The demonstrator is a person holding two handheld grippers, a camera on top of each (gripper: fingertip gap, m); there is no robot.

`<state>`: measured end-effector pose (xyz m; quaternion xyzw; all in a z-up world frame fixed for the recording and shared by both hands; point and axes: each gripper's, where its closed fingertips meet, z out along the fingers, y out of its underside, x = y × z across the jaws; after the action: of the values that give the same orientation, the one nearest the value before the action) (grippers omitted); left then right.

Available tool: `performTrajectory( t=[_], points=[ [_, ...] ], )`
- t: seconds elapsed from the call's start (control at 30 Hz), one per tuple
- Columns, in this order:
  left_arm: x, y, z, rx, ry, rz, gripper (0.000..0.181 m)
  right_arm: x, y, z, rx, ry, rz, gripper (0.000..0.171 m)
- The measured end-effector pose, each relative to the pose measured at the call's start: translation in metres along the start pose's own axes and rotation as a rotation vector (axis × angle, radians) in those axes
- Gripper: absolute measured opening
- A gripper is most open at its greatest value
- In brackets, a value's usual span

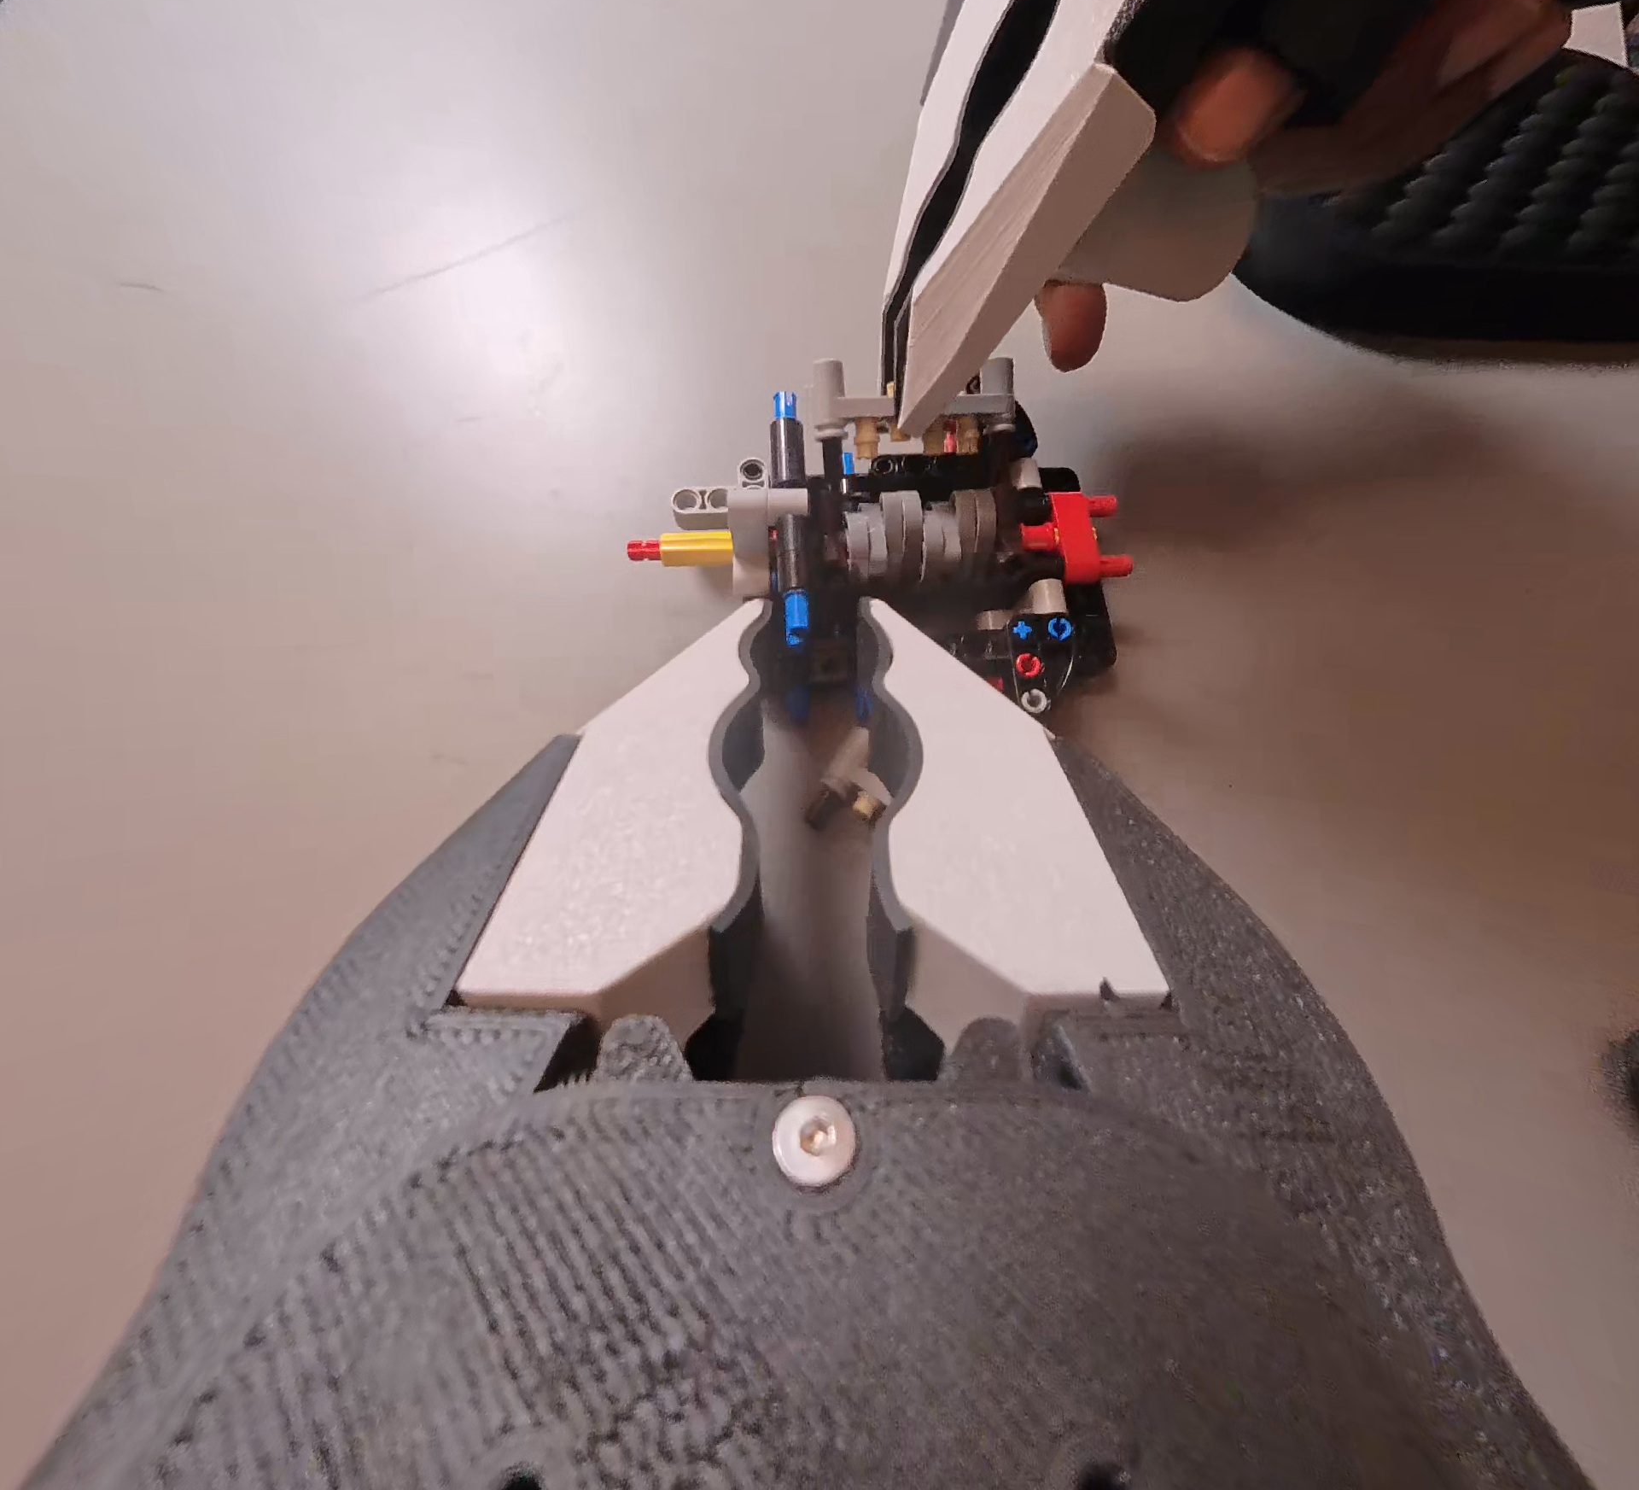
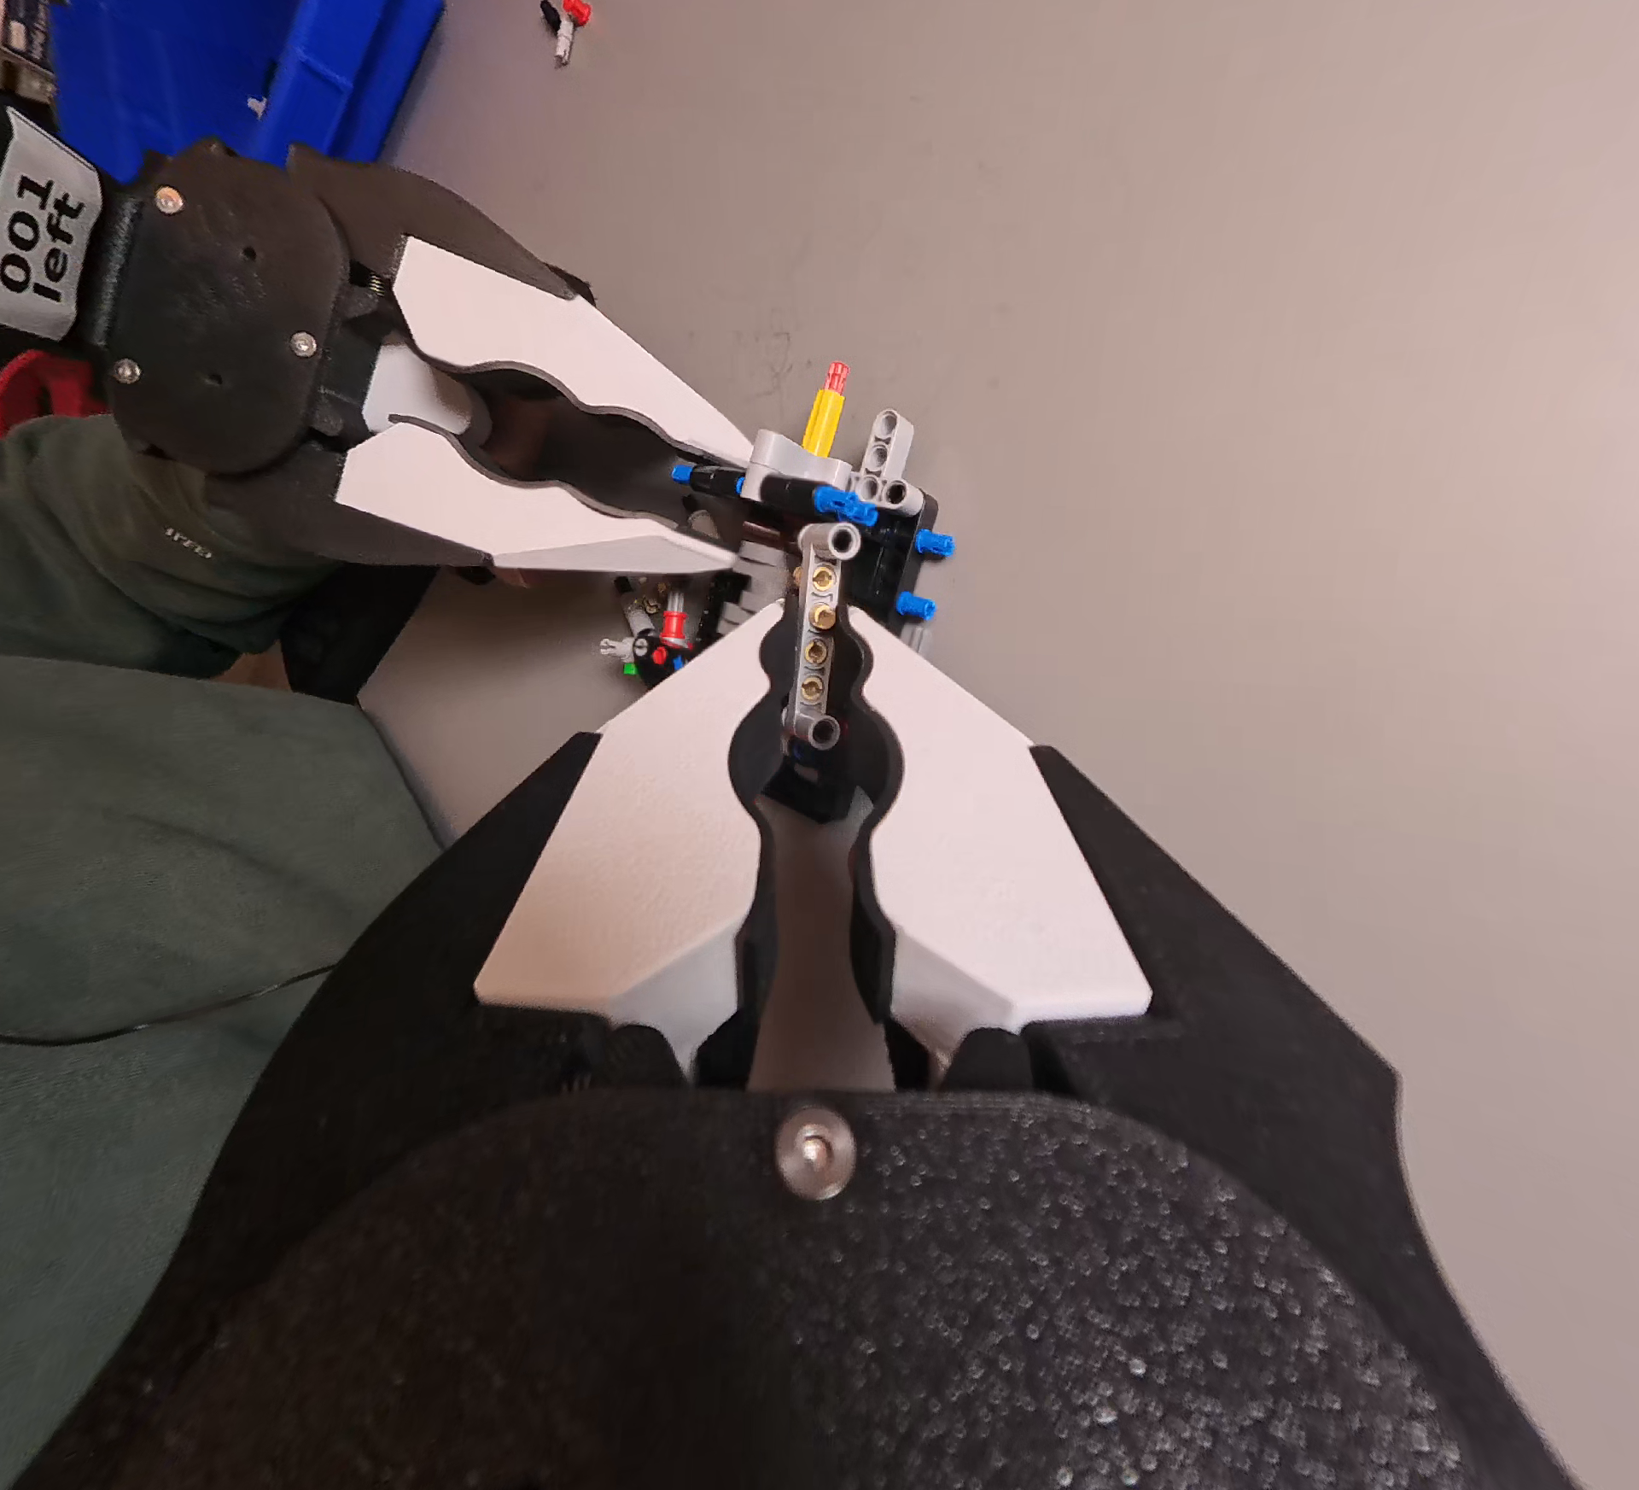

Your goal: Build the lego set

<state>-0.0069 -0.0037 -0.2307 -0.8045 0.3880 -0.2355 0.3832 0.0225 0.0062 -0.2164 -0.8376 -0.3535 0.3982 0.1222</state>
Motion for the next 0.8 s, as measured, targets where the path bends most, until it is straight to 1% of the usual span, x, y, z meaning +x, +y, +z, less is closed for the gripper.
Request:
performTrajectory(
  t=[0.2,0.43,0.57,0.8],
  points=[
    [0.001,0.0002,-0.0014,-0.001,0.006,0.002,0.01,-0.0009,0.0023,0.0021,0.003,-0.008,0.019,0.006],
    [-0.0005,0.001,0.0015,-0.003,-0.013,0.014,0.011,0.0008,0.0028,0.0021,-0.013,0.017,-0.004,0.006],
    [-0.0011,0.0002,0.0013,-0.001,-0.022,0.024,0.006,0.0009,0.0047,0.0014,-0.025,0.026,-0.008,0.006],
    [-0.0007,0.0015,0.0026,-0.01,-0.042,0.04,0.006,-0.002,0.0069,0.0017,-0.04,0.031,-0.009,0.006]
  ],
)
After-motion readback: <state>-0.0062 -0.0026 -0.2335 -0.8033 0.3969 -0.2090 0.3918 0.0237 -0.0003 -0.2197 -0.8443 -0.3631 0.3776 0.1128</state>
